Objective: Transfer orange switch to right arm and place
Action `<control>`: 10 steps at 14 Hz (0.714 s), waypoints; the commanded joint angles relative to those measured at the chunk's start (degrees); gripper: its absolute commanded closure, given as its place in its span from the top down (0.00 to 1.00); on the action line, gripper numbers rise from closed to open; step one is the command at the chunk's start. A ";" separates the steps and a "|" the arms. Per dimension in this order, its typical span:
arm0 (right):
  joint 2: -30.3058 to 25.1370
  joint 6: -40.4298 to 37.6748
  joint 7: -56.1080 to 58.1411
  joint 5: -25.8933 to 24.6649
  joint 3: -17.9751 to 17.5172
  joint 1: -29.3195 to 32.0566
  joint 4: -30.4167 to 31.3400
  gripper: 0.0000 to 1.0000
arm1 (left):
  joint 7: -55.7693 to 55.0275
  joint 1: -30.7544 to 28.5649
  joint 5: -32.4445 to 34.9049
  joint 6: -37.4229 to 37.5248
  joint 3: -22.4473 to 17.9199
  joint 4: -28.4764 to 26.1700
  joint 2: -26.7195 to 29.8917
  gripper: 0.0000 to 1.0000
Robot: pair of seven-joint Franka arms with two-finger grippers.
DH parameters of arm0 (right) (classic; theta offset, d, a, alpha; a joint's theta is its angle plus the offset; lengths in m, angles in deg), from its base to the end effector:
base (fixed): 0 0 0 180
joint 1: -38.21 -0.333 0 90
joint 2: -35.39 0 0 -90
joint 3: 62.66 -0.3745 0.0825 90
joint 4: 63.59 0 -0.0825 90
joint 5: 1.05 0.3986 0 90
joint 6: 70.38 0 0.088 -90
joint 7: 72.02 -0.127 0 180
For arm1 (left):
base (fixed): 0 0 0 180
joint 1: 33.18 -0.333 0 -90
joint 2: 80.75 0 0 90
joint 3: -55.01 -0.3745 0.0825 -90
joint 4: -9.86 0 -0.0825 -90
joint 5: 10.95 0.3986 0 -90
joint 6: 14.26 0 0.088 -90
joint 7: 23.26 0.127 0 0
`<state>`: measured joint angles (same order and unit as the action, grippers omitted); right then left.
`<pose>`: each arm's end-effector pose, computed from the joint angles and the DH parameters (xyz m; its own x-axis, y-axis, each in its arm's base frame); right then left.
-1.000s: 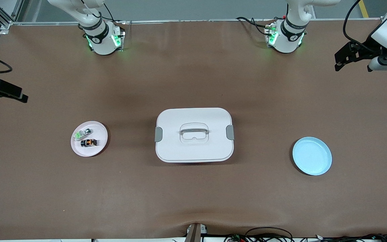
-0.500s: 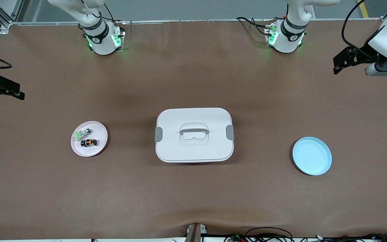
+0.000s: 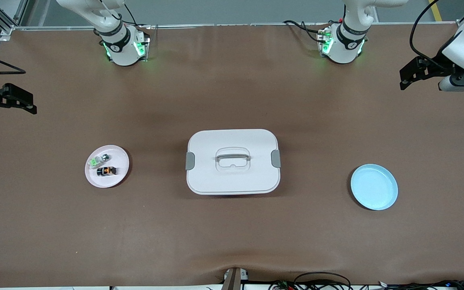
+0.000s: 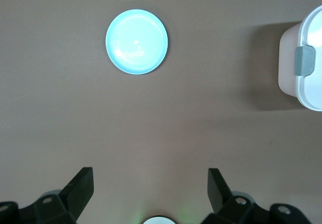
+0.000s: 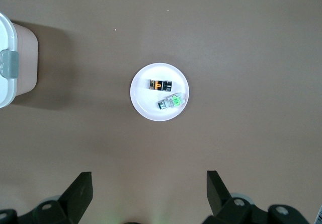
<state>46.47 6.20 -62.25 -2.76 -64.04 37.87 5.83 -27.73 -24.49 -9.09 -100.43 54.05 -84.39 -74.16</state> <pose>0.6114 0.0121 0.6992 0.9788 0.1921 -0.0715 0.1935 -0.9810 0.0129 0.5145 -0.0649 0.6840 0.9982 -0.0549 -0.0235 -0.0556 -0.9979 -0.0324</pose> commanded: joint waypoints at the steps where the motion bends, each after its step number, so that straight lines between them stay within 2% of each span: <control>1: -4.75 2.61 0.34 -0.22 0.07 0.42 6.16 1.00 | 0.07 -0.07 0.95 -0.66 0.26 -0.23 0.35 1.00; 6: -7.57 2.87 -1.14 2.06 0.59 1.65 9.51 1.00 | 0.07 0.02 1.04 -1.28 0.43 -0.32 0.35 1.00; 8: -8.01 2.70 -7.27 2.77 0.68 1.74 9.77 1.00 | 0.07 0.28 1.04 -1.36 0.43 -0.41 0.26 1.00; 10: -10.63 5.31 -8.62 6.18 1.46 1.83 13.27 1.00 | 0.07 0.37 1.04 -1.36 0.43 -0.94 0.35 1.00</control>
<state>39.86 8.68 -68.60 0.54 -62.91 39.08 14.00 -27.73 -24.24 -9.09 -101.10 54.20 -84.66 -74.17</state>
